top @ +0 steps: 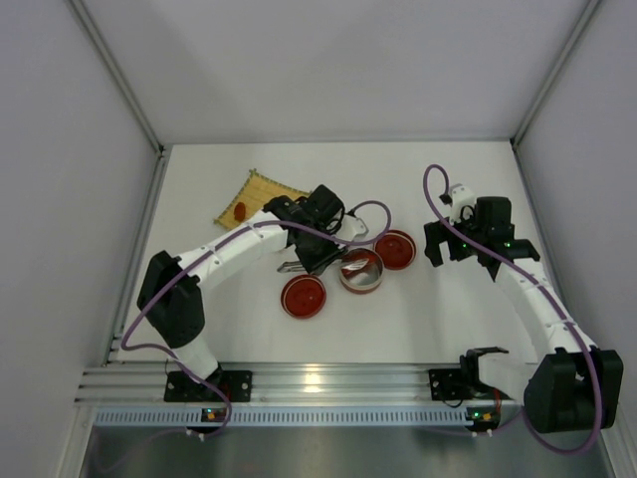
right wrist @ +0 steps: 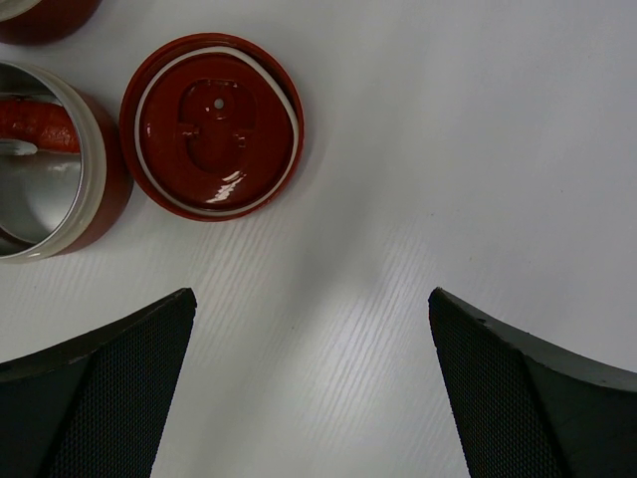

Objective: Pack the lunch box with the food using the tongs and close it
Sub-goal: Place the fake food in the packing box.

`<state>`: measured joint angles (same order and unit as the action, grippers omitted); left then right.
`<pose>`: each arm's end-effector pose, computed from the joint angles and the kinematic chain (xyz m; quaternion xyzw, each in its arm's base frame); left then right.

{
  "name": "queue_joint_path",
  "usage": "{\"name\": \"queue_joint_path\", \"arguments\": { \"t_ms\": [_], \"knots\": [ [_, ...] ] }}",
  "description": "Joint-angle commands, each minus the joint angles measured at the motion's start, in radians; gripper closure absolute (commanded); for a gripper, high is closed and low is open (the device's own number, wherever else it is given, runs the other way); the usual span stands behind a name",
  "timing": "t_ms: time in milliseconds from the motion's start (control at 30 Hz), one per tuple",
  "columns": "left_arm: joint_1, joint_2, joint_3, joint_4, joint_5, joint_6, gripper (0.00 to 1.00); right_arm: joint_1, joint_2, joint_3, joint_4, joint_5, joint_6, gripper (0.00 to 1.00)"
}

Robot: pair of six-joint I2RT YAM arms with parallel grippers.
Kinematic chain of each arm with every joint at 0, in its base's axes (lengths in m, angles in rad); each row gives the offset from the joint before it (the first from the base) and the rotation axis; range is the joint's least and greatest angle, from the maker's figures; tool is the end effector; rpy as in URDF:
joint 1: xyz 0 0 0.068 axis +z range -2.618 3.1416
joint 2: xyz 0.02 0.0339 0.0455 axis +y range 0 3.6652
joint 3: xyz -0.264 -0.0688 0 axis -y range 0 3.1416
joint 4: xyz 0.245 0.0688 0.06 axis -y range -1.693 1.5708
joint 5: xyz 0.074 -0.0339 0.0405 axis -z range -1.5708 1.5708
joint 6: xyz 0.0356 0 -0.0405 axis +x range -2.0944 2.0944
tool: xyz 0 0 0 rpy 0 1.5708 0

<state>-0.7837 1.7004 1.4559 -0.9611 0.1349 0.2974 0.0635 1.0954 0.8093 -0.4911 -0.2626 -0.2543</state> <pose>0.2413 -0.2472 0.2721 0.5154 0.8350 -0.1079 0.1599 0.2274 0.0237 0.2606 -0.1946 0.8948 0.0837 0.3929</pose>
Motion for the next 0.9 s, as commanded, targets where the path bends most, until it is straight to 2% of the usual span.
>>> {"name": "queue_joint_path", "arguments": {
  "t_ms": [0,233,367,600,867],
  "knots": [
    [-0.008,-0.01,-0.002,0.076,-0.056,-0.012,0.96,0.001,0.0,0.014,-0.01,0.005,-0.011,0.01],
    [-0.038,-0.024,-0.034,0.108,-0.124,0.0,0.88,0.001,0.006,0.014,-0.01,0.003,-0.011,0.01],
    [-0.051,-0.025,-0.037,0.111,-0.161,0.008,0.73,0.001,0.003,0.014,-0.01,0.003,-0.011,0.01],
    [-0.058,-0.024,-0.034,0.113,-0.179,0.016,0.59,0.002,0.001,0.014,-0.012,0.005,-0.011,0.01],
    [-0.061,-0.025,-0.017,0.098,-0.175,0.02,0.52,0.001,0.001,0.016,-0.01,0.003,-0.011,0.01]
  ]
}}
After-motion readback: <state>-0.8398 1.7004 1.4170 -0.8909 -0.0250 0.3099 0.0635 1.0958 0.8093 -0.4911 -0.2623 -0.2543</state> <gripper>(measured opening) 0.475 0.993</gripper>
